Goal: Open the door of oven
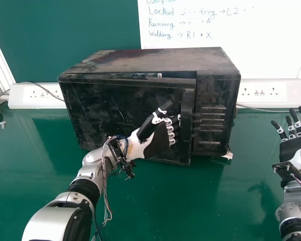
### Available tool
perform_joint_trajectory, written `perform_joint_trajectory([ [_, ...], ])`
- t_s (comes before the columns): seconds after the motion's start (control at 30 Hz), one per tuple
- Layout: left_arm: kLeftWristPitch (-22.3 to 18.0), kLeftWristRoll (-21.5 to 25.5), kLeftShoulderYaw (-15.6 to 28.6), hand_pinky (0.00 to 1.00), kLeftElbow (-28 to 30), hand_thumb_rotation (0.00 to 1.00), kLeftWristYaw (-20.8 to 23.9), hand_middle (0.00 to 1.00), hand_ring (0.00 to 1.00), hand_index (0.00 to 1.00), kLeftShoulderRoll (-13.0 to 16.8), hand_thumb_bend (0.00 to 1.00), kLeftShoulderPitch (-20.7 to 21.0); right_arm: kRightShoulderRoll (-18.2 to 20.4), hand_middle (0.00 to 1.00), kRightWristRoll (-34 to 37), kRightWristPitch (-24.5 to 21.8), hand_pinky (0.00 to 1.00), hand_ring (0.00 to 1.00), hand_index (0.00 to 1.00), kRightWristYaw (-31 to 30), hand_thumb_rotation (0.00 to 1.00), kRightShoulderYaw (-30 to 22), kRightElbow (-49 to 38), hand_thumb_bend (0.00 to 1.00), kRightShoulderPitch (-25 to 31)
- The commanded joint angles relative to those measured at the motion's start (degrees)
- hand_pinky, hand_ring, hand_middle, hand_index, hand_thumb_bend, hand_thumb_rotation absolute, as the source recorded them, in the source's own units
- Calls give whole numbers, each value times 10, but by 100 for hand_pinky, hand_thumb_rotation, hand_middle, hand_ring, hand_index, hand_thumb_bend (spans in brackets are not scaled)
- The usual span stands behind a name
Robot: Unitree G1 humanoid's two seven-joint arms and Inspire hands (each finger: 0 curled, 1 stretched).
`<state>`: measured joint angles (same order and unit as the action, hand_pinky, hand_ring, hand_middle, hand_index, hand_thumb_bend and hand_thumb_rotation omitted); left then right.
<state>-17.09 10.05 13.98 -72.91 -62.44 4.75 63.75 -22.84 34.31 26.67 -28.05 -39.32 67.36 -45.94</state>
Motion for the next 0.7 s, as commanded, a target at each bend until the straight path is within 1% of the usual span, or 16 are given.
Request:
perform_joint_trajectory([
  [0.0, 5, 0, -1, 51, -7, 88, -7, 86, 73, 88, 2, 96, -7, 4, 100, 3, 0, 93, 100, 96, -3, 95, -2, -6, 100, -2],
  [0.17, 3, -1, -2, 51, -7, 90, -12, 86, 73, 88, 3, 97, -6, 3, 100, 3, -1, 94, 100, 97, -4, 95, -2, -6, 100, -1],
  [0.47, 8, -2, -3, 50, -8, 88, -22, 85, 70, 87, 6, 97, -5, 2, 100, 2, 1, 92, 100, 96, -5, 95, -2, -5, 100, -1],
  [0.67, 8, -4, -6, 49, -8, 89, -39, 83, 69, 87, 8, 97, -4, 2, 100, 4, -2, 92, 99, 95, -5, 95, -3, -5, 100, -1],
])
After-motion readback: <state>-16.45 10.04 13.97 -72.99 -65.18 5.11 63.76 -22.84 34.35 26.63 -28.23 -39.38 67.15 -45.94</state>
